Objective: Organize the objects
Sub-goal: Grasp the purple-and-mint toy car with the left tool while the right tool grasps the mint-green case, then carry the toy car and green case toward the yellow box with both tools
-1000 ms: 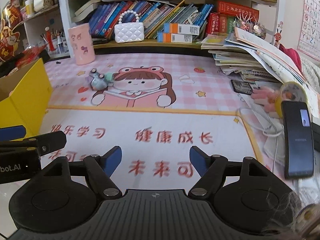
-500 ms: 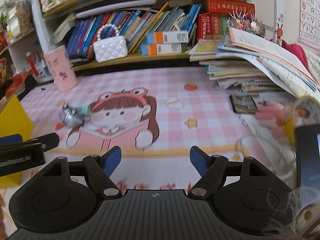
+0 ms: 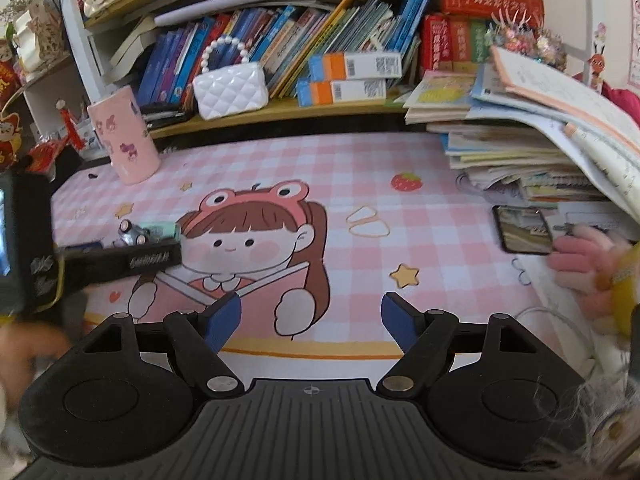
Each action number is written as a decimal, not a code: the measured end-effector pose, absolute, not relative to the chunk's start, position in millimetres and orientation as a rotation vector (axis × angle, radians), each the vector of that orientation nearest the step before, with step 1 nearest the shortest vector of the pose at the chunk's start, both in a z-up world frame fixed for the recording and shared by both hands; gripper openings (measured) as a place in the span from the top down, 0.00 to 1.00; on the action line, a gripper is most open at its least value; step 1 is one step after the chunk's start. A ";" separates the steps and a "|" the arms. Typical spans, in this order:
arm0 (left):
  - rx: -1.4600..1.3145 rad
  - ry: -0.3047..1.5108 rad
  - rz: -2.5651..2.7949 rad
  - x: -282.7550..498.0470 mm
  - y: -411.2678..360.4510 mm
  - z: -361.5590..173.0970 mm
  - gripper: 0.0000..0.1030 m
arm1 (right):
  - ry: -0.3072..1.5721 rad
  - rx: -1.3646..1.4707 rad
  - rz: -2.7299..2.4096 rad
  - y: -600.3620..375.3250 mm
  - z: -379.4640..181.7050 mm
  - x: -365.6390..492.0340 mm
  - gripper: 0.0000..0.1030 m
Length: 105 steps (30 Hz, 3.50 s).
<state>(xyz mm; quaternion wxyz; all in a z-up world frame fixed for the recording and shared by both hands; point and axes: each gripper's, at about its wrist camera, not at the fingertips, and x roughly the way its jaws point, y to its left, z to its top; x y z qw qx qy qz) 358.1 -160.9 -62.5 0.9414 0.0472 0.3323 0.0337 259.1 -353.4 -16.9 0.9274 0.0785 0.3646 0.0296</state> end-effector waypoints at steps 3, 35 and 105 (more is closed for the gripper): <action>0.102 0.694 0.067 366.9 -156.6 -66.4 0.39 | 0.768 0.169 0.073 -352.4 -22.1 262.0 0.26; -0.208 0.609 0.146 152.1 -69.7 52.2 0.66 | 0.729 0.137 0.260 -196.6 -58.7 377.5 0.27; -0.206 0.572 0.004 5.5 80.7 12.4 0.66 | 0.700 -0.142 0.450 -103.8 1.5 47.3 0.35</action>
